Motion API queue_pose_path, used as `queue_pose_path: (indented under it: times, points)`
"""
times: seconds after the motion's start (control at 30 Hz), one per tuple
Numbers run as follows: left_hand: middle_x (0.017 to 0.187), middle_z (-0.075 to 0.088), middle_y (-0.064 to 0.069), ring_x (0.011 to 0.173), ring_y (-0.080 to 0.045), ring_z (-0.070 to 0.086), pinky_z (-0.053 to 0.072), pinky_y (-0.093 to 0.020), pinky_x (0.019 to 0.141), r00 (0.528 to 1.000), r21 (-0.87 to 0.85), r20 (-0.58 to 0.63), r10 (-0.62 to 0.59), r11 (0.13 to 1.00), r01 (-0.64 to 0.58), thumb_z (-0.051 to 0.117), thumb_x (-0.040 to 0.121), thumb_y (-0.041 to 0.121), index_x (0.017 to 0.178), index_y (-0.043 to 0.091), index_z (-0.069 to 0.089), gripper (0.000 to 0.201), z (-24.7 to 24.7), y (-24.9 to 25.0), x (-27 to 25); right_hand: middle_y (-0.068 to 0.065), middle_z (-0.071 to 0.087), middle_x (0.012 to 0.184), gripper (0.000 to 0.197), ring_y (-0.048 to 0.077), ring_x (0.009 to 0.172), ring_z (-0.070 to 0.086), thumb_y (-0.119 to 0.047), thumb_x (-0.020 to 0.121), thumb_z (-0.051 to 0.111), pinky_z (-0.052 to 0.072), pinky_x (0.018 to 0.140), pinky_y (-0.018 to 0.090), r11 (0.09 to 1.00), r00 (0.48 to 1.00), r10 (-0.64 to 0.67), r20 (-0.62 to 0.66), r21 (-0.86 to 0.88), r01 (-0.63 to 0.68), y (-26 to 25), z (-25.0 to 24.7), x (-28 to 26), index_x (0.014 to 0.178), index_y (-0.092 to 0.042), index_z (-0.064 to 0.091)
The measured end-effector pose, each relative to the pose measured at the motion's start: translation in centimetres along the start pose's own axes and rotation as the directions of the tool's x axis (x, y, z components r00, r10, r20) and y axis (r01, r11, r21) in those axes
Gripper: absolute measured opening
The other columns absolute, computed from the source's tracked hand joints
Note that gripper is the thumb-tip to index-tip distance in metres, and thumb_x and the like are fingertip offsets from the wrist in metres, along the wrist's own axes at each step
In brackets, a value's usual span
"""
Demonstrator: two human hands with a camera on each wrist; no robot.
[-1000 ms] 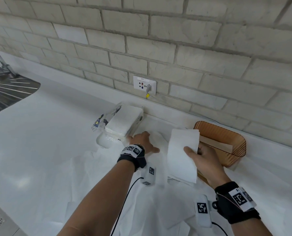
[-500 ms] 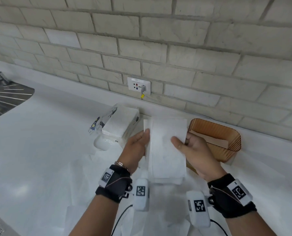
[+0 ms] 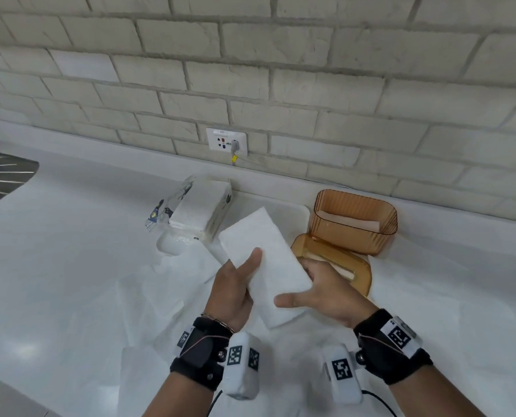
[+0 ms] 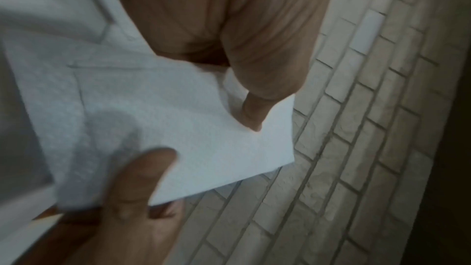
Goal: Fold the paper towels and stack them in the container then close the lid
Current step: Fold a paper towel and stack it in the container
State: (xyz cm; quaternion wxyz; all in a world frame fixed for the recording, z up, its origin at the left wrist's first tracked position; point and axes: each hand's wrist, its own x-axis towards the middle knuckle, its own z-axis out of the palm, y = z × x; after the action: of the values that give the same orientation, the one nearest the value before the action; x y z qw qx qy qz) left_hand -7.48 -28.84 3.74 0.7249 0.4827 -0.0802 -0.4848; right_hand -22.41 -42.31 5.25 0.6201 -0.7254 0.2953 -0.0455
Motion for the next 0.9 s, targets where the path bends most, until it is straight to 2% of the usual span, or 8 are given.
queue_pose_path:
  times: [0.07,0.13,0.27,0.37,0.47,0.57,0.7,0.9]
  points:
    - [0.130,0.070,-0.026,0.122,-0.043,0.067,0.056,-0.054,0.103,1.000,0.026,-0.012,0.018,0.999,-0.018,0.073,0.095,0.015,0.131,-0.007,0.065,0.043,-0.2,-0.5,-0.9,0.000,0.081,0.109,0.040,0.021,0.103,0.078,-0.023,0.077,0.094,0.060,0.097,0.051,0.994,0.996,0.005,-0.086,0.109,0.005,1.0,-0.4,-1.9,0.113,-0.018,0.078]
    - [0.117,0.077,-0.021,0.111,-0.040,0.073,0.061,-0.047,0.091,0.997,0.183,-0.055,0.048,0.982,-0.037,0.082,0.084,0.007,0.118,-0.004,0.072,0.037,-0.6,-1.0,-1.9,0.002,0.082,0.108,0.029,0.023,0.104,0.078,-0.018,0.082,0.089,0.060,0.097,0.048,0.973,0.978,0.022,-0.205,0.228,0.026,2.2,-1.0,-3.7,0.109,-0.015,0.080]
    - [0.095,0.082,-0.006,0.091,-0.025,0.079,0.063,-0.038,0.077,0.999,0.578,0.017,0.042,0.815,-0.044,0.097,0.070,0.018,0.098,0.011,0.080,0.034,-1.4,-3.0,-3.5,0.008,0.081,0.110,0.029,0.027,0.108,0.076,-0.011,0.086,0.084,0.061,0.092,0.040,0.928,0.961,0.041,-0.275,0.367,0.065,4.7,-1.3,-6.8,0.114,-0.008,0.077]
    - [0.094,0.081,0.005,0.091,-0.015,0.076,0.059,-0.028,0.078,0.996,0.723,0.058,0.066,0.686,-0.088,0.102,0.061,0.026,0.091,0.025,0.081,0.037,-1.1,-5.1,-3.5,0.002,0.080,0.109,0.035,0.020,0.107,0.075,-0.012,0.076,0.093,0.059,0.099,0.043,0.957,0.948,0.041,-0.317,0.285,0.054,6.9,-1.0,-8.1,0.107,-0.017,0.078]
    - [0.103,0.078,0.016,0.101,-0.009,0.072,0.058,-0.028,0.088,0.988,0.775,0.089,0.125,0.614,-0.148,0.101,0.059,0.028,0.095,0.038,0.078,0.044,-0.8,-6.5,-3.5,-0.013,0.077,0.115,0.050,0.006,0.111,0.068,-0.018,0.066,0.099,0.053,0.103,0.036,0.984,0.934,0.033,-0.356,0.178,0.033,8.3,-0.5,-9.0,0.108,-0.034,0.078]
    - [0.100,0.078,0.012,0.096,-0.011,0.074,0.061,-0.032,0.084,0.982,0.776,0.079,0.171,0.608,-0.168,0.102,0.055,0.028,0.097,0.035,0.075,0.051,-1.1,-6.8,-3.5,-0.003,0.079,0.107,0.060,0.020,0.101,0.074,-0.015,0.063,0.101,0.060,0.097,0.047,0.970,0.930,0.059,-0.362,0.241,0.032,9.0,-0.5,-9.2,0.114,-0.032,0.076]
    - [0.093,0.077,0.015,0.091,-0.008,0.072,0.060,-0.037,0.085,0.973,0.805,0.102,0.206,0.558,-0.202,0.099,0.053,0.027,0.090,0.034,0.074,0.046,-0.2,-7.3,-3.8,-0.011,0.078,0.109,0.054,0.006,0.110,0.067,-0.018,0.063,0.101,0.053,0.098,0.027,0.984,0.934,-0.016,-0.356,0.159,0.078,8.6,0.0,-9.2,0.108,-0.034,0.076]
    - [0.091,0.078,0.005,0.086,-0.013,0.071,0.057,-0.026,0.076,0.969,0.710,0.136,0.209,0.661,-0.242,0.100,0.059,0.007,0.080,0.029,0.076,0.038,-0.3,-7.0,-3.9,-0.004,0.079,0.107,0.071,0.009,0.104,0.070,-0.013,0.060,0.102,0.059,0.080,0.022,0.972,0.938,-0.073,-0.339,0.188,0.144,8.9,-1.4,-9.6,0.120,-0.034,0.070]
